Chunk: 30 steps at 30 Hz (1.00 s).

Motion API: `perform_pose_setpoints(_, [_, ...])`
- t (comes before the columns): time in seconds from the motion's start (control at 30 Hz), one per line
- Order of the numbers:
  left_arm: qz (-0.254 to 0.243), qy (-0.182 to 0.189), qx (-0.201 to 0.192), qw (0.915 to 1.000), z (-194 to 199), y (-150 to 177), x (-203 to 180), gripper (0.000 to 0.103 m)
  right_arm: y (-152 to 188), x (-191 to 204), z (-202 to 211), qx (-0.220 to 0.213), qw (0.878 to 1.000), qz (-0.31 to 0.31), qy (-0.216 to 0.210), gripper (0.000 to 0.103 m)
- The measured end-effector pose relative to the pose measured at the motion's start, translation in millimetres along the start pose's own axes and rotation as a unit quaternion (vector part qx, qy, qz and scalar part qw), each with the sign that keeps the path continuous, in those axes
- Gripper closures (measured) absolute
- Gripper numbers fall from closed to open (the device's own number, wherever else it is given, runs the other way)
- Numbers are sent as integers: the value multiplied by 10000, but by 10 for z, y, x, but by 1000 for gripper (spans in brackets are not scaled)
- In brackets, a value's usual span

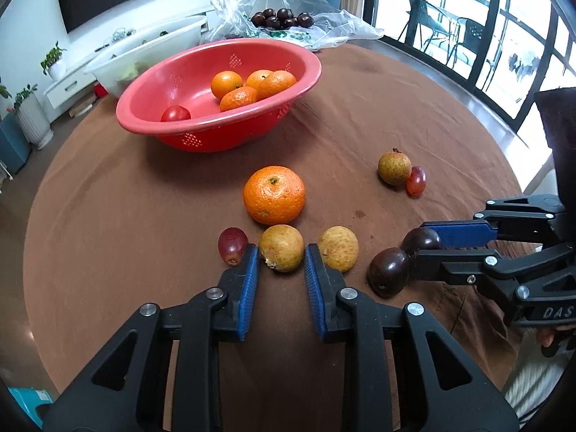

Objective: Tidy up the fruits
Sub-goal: 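Grasp and lift the yellow pear with the left tool while the right tool holds the plum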

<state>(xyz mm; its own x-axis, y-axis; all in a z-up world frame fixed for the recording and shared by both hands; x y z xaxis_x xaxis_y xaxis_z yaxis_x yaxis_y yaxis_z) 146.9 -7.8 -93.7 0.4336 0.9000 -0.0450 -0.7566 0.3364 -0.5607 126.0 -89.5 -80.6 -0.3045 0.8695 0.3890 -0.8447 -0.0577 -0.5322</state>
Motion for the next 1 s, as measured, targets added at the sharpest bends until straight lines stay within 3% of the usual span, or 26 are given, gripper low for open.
perform_pose_setpoints(0.73, [325,557,-314,9974,250,-50,-42,79,42,-100,171,-127,9909,-1028,-864,71])
perform_pose_setpoints(0.9, [292,563,-339,9974,265,-40,-78,79,14,-21,165,-174,9944,-752,-727,71])
perform_pose_setpoints(1.0, [273,562,-335,9975,265,-20,-97,79,26,14,115,-138,9986,-403,-316,71])
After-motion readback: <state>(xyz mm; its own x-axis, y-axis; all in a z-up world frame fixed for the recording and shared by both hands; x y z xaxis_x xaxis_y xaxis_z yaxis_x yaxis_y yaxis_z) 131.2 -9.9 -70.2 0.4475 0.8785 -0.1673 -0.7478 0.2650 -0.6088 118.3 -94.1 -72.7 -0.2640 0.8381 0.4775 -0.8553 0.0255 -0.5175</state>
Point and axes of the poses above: each gripper's, at about its wrist camera, not at the fingertips, and z roughly against the way its jaws point, x to its left, y to its underside, the point moved 10 cm from there along -z, roughly the way its jaws point, and after that the axes turned 3 degrees about y, right-handed, at the moved point
